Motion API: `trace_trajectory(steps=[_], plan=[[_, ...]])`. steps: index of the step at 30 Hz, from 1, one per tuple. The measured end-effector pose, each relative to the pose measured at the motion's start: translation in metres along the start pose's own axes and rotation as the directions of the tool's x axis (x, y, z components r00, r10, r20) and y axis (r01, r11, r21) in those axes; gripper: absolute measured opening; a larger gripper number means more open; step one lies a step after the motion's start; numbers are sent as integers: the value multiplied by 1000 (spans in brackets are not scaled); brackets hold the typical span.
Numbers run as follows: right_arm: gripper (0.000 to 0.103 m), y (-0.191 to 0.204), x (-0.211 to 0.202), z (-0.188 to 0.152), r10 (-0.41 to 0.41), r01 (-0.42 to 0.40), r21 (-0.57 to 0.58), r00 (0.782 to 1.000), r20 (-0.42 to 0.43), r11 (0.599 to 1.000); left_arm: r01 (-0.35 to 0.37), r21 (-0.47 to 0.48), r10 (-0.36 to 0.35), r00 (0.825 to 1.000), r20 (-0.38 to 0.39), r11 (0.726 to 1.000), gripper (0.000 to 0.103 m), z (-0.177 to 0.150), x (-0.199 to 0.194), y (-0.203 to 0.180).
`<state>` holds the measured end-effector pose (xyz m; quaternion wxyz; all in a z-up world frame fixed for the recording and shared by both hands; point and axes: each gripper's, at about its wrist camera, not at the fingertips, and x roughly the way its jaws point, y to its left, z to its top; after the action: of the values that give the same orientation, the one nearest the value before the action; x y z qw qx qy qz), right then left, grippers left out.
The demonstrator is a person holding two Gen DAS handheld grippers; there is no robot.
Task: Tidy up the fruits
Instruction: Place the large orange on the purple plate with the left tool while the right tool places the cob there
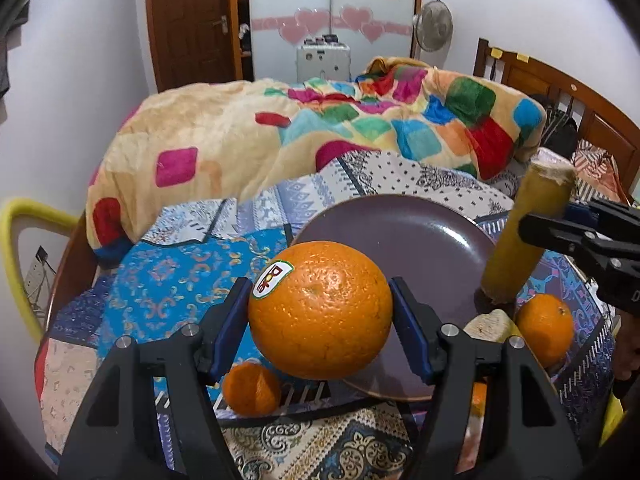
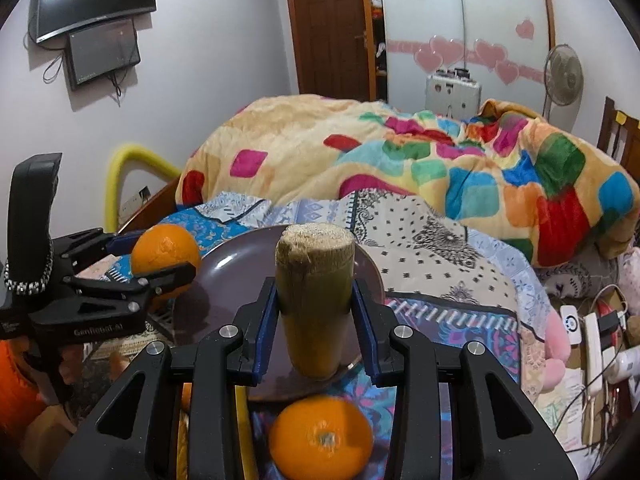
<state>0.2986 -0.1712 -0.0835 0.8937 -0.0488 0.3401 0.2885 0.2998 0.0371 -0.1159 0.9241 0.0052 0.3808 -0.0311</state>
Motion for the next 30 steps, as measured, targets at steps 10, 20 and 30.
trace_trajectory(steps=[10,20,30], plan=[[33,2,34,18,-7,7,-4,998,-65,1000,29,-12,-30,998,-62,1000,68,11,29,3],[38,9,39,21,-39,37,-24,997,-67,999,40,12,-39,995,-94,999,68,11,34,-2],[48,16,11,15,-54,54,-46,999,0,997,4,40,-6,998,55,999,84,17,-8,-8]])
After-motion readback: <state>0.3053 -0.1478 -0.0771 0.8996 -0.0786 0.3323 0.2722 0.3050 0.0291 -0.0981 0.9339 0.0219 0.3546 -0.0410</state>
